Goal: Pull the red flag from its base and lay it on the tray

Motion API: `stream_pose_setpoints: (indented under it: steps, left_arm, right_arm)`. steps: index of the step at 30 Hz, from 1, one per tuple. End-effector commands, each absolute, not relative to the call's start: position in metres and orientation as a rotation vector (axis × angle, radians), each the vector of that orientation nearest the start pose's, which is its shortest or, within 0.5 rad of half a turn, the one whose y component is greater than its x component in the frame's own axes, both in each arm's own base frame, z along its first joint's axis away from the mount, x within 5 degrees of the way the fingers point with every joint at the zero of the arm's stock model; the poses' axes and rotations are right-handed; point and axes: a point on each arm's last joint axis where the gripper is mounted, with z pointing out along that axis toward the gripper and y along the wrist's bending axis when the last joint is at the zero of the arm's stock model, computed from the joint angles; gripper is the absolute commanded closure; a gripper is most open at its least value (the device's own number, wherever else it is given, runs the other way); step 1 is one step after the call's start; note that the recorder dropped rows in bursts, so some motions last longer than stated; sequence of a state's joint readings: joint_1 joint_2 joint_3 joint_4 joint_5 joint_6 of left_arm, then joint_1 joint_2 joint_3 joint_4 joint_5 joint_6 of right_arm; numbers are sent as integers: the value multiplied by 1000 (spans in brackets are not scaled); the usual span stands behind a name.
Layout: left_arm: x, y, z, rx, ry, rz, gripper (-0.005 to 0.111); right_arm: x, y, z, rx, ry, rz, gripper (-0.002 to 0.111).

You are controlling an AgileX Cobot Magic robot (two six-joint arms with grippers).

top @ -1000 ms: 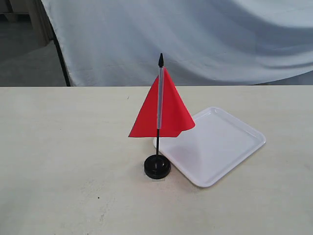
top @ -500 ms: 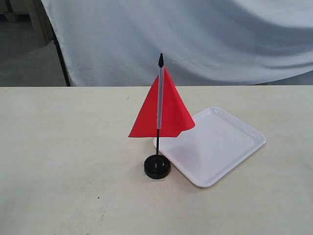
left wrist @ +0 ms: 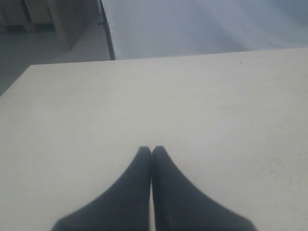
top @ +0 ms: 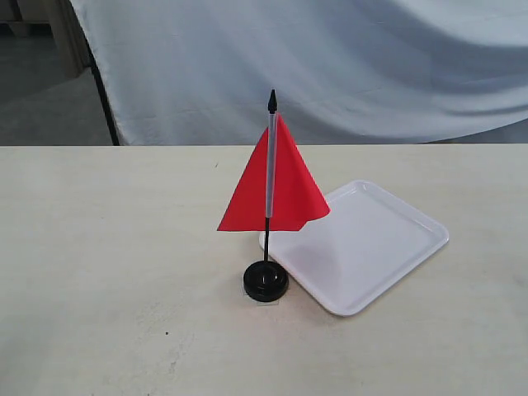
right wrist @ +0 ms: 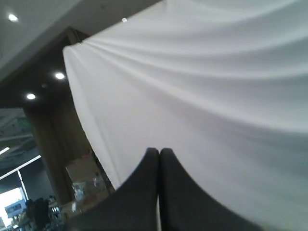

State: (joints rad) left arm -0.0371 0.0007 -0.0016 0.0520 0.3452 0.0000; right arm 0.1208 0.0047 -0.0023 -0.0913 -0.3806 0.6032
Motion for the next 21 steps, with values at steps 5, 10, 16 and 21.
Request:
stream_pose_setpoints:
  steps: [5, 10, 16, 21]
  left_arm:
    - [54, 0, 182, 62, 1826, 22, 107]
    - [54, 0, 182, 62, 1826, 22, 107]
    - [54, 0, 182, 62, 1826, 22, 107]
    - [54, 0, 182, 62, 1826, 22, 107]
  right_arm:
    - [66, 17, 255, 75, 1090, 542, 109]
    - [104, 33, 243, -82, 1189, 529, 109]
    - [189, 61, 220, -305, 1444, 569, 109]
    - [247, 82, 169, -465, 1597, 681, 109]
